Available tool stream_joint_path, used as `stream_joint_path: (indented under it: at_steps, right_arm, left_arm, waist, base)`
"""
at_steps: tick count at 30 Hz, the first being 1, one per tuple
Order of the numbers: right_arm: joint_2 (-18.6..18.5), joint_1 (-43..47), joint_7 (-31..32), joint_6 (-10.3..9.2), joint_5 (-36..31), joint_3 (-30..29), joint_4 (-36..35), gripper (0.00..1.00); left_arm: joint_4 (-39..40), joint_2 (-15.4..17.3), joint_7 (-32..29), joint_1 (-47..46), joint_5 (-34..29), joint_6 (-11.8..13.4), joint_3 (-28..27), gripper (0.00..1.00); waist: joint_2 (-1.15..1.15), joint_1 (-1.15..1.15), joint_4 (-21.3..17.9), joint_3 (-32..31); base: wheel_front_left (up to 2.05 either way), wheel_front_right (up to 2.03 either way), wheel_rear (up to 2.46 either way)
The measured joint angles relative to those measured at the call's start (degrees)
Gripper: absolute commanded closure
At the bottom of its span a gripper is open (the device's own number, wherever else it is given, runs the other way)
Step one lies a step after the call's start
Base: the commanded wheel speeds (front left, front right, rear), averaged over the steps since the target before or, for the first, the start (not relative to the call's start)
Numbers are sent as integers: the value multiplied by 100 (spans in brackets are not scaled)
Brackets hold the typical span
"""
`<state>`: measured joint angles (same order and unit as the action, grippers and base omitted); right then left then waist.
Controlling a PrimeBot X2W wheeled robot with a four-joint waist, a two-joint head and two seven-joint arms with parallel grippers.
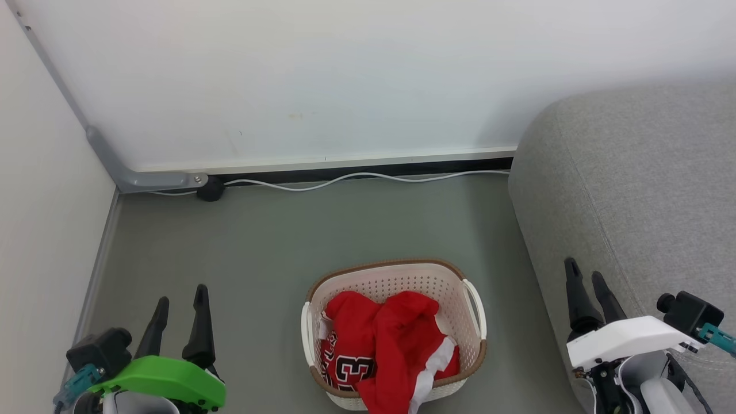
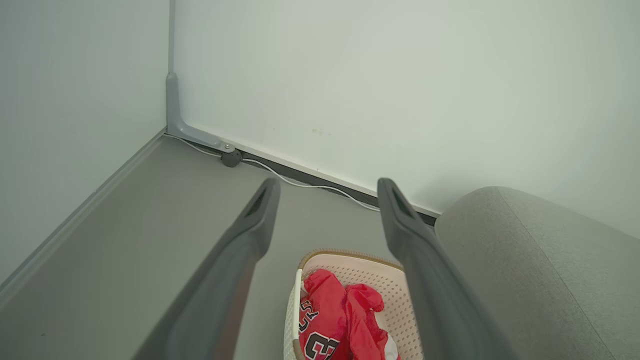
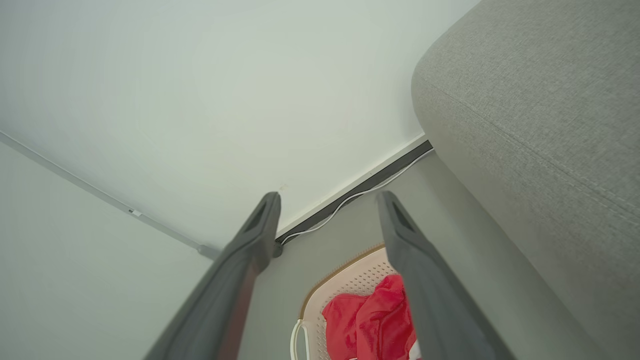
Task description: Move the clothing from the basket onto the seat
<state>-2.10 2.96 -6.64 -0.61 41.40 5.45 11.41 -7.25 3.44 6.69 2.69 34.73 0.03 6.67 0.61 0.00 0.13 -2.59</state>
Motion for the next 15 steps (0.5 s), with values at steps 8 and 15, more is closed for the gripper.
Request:
stream_joint_path:
  at_steps: [8,15]
  right_arm:
    - [-14,27,-151,-58,-539,147,-82,0]
    - [-20,93,-289,-154,-1088,274,-153,0]
  left_arm:
    - [91,5,130,83,-542,97,91,0]
    - [156,21,254,136,-1126,191,164,0]
  waist:
    - [0,0,-1,-27]
    - [0,0,-3,-47]
  base:
    - [0,0,0]
    - [0,0,0]
